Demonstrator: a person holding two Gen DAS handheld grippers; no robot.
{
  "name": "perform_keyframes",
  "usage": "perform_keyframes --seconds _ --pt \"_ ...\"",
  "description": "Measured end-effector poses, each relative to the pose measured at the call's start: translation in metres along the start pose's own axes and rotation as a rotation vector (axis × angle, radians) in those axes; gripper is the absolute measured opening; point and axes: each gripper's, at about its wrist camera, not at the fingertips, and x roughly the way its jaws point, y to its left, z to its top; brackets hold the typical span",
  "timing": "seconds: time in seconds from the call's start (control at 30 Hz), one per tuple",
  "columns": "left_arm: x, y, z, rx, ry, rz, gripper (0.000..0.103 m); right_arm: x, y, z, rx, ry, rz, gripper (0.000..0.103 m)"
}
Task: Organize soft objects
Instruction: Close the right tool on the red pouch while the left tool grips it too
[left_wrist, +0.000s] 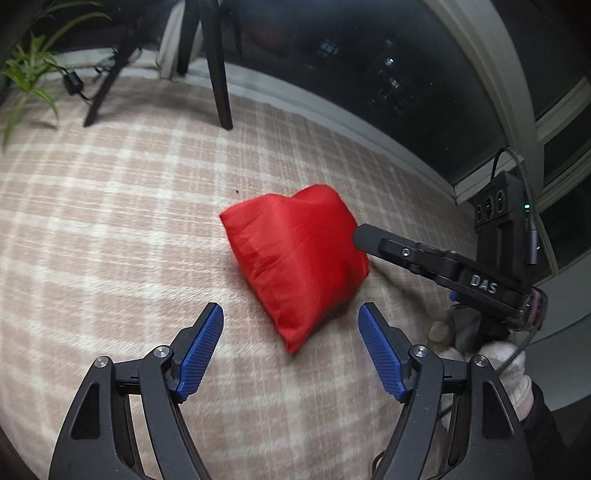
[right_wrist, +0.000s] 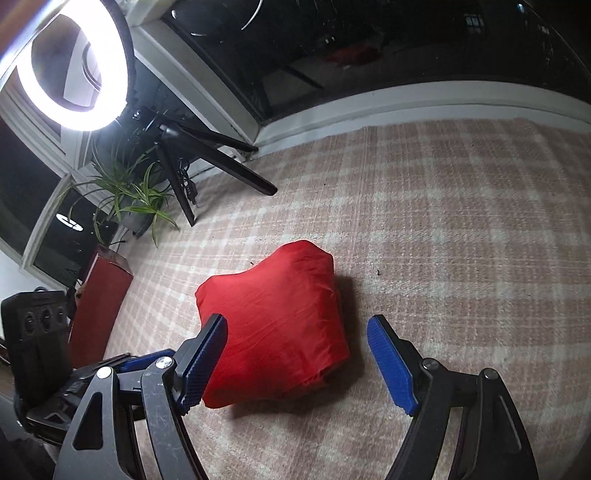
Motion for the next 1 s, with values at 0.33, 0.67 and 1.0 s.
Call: perform_keyframes --seconds 0.33,0.67,1.0 --pt "0.022 -0.009 0.006 0.030 0.029 -0.023 0.071 0.021 0.003 0.002 -0.020 0.060 0.029 0.069" --pt "0.022 -0.022 0.004 0.065 0.040 -0.048 0.050 0.030 0.016 0.000 -0.010 0.084 0.077 0.050" --pt "-0.006 -0.023 -0.015 0.066 0.038 -0.075 0.050 0.018 0.030 -0.015 0.001 0.080 0.101 0.049"
